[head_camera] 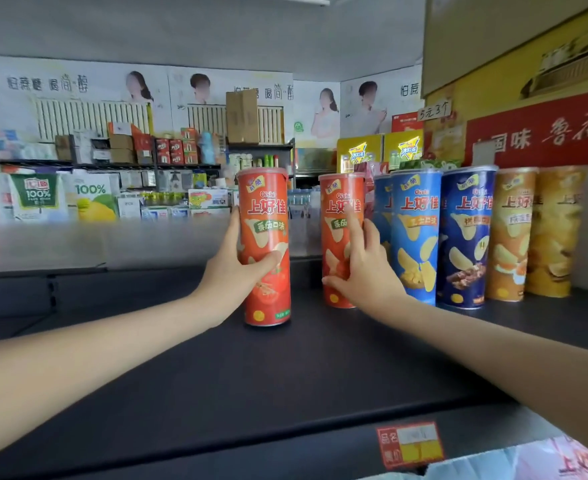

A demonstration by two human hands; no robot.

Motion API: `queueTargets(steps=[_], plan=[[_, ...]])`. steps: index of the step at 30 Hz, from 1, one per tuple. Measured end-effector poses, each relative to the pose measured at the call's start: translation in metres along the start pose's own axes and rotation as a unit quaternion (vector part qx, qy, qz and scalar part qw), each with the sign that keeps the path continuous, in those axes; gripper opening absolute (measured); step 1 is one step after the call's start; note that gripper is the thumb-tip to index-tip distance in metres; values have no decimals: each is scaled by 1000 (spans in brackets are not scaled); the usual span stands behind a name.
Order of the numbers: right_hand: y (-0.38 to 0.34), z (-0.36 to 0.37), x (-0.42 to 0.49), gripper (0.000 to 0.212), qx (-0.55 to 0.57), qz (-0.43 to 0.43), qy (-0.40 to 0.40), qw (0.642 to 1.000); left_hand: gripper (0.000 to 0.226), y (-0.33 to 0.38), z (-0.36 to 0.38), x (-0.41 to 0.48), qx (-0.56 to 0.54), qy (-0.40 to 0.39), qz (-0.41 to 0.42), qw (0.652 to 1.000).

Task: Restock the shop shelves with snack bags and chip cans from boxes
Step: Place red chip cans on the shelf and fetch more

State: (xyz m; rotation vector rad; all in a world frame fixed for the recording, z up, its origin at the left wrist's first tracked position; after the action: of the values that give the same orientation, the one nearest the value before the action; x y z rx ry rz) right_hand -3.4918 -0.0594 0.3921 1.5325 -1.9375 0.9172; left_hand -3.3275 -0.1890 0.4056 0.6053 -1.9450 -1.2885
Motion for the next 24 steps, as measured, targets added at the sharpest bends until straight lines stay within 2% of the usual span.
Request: queueTargets(steps=[2, 6, 12, 16, 19, 24], plan=[[3, 5, -2, 116, -26, 5, -32, 999, 97, -1, 4, 1, 14, 6, 6, 1000], [9, 11, 1, 105, -18, 15, -23, 999, 106, -2, 9, -4, 72, 27, 20, 997], [18, 12, 5, 102, -42, 27, -19, 999, 114, -6, 7, -4, 111, 33, 24, 993], [18, 8, 2, 108, 8, 31, -37, 999, 112, -4, 11, -6, 91, 12, 18, 996], [13, -7, -4, 100, -2, -22, -36, 999, 110, 0, 22, -8, 79, -1, 17, 997], [9, -55, -20, 80, 21, -100, 43, 994, 112, 10, 55, -8, 61, -43, 29, 997]])
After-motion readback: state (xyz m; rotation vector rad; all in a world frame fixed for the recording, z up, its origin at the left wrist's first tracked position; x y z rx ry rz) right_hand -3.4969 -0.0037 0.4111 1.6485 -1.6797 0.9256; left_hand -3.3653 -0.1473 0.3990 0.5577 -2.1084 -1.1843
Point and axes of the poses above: each hand's wrist, its own x-axis towards the middle knuckle, its own z-axis out of the palm, y = z × x, the point moved 3 cm from there along x, towards the middle knuckle, and after that the axes turned 13 degrees about -z, right-handed, at the moved point
